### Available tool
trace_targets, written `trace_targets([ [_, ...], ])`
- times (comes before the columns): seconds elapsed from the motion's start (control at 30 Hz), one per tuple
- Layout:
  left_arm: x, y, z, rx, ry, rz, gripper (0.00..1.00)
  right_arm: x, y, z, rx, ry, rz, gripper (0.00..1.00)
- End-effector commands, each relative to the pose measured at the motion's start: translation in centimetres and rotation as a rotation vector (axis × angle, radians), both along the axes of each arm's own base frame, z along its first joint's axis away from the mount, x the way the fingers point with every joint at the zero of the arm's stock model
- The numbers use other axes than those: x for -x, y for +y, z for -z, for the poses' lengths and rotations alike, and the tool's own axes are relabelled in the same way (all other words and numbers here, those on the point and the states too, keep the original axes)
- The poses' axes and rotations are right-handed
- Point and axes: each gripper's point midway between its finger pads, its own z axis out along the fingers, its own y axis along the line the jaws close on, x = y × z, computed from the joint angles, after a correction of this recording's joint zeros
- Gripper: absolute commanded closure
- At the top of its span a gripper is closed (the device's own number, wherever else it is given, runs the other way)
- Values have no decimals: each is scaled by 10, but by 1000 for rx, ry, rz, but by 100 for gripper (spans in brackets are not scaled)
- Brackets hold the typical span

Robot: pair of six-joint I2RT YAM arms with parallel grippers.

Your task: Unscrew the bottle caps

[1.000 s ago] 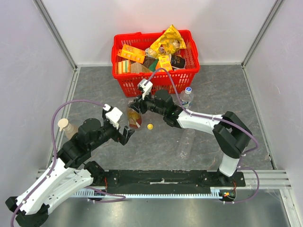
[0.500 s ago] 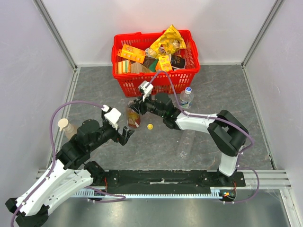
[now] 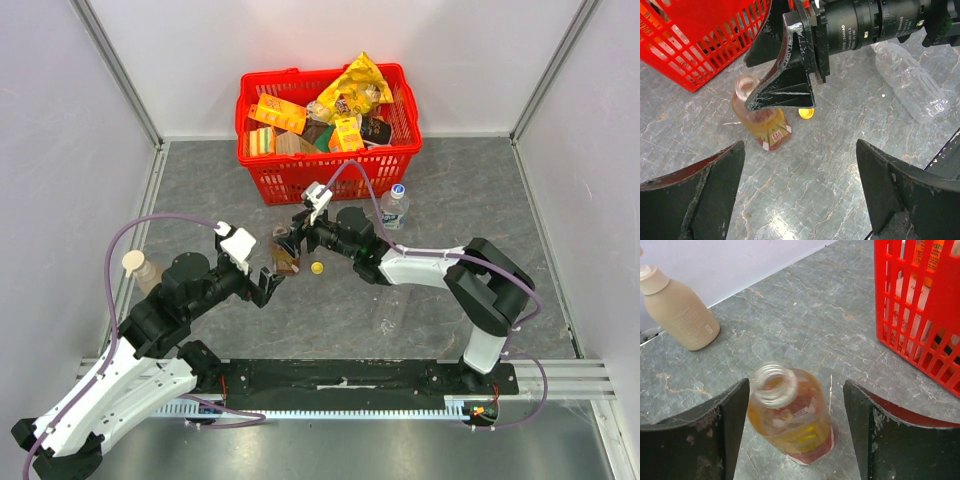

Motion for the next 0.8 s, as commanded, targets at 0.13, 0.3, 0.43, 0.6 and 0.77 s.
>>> trace_targets([
  [0.13,0,-6,-8,24,-34,28,4,13,-7,-42,-100,-16,-10,2],
  [0.3,1,-8,-8,25,-27,40,5,17,-13,-53,-124,-3,0,2],
  [0.43,2,-9,-7,25,-25,52,4,13,-28,-69,-141,12,80,2],
  [0.6,0,-17,3,9,24,70,3,12,-66,-92,-198,14,231,2],
  [0.77,-4,-32,17,-24,138,96,3,20,-97,-111,-199,-2,306,2],
])
